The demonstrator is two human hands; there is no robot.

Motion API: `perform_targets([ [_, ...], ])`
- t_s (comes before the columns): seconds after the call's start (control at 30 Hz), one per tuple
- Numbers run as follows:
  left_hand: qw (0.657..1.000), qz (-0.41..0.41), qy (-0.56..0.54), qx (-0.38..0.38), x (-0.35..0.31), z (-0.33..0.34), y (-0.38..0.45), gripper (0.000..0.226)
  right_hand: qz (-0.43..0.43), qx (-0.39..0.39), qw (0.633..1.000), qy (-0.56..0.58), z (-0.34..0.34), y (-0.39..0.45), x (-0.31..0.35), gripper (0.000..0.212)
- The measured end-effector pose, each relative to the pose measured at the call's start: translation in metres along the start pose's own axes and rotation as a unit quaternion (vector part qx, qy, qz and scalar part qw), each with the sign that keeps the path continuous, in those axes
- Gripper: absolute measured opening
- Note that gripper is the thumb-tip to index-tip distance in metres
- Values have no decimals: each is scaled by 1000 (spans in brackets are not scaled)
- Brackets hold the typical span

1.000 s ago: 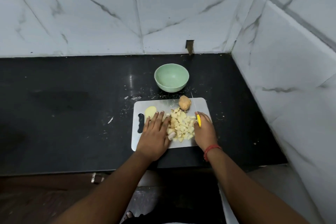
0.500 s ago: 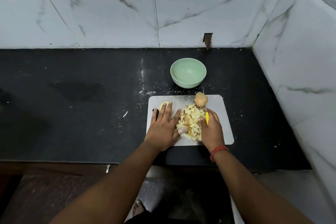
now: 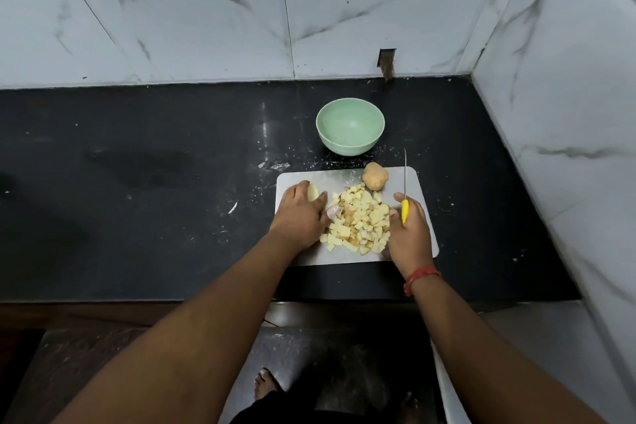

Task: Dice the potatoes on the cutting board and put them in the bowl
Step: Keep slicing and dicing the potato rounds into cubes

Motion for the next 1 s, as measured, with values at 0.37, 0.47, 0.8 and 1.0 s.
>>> perform_targets([
  [0.37, 968, -106, -170, -153, 2, 4, 12, 18, -30, 53, 998, -21, -35, -18, 6, 31],
  [0.47, 931, -169, -248, -208, 2, 5, 15, 20, -3, 70, 997, -7, -42, -20, 1, 30],
  [0.8, 871, -224, -328, -289, -10, -13, 10, 28, 32, 75, 996, 27, -50, -22, -17, 30],
  [1.0, 831, -128, -478, -253, -99, 2, 18, 15, 136, 87, 959, 235, -40, -17, -5, 18],
])
Point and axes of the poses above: each hand's wrist, its own y-axis towards the middle knuckle, its own z-axis out of the palm, x = y × z, the point moved 4 cm from there along y, towards the middle knuckle, and after that the axes turned 10 degrees about z, right-handed, at the moved point
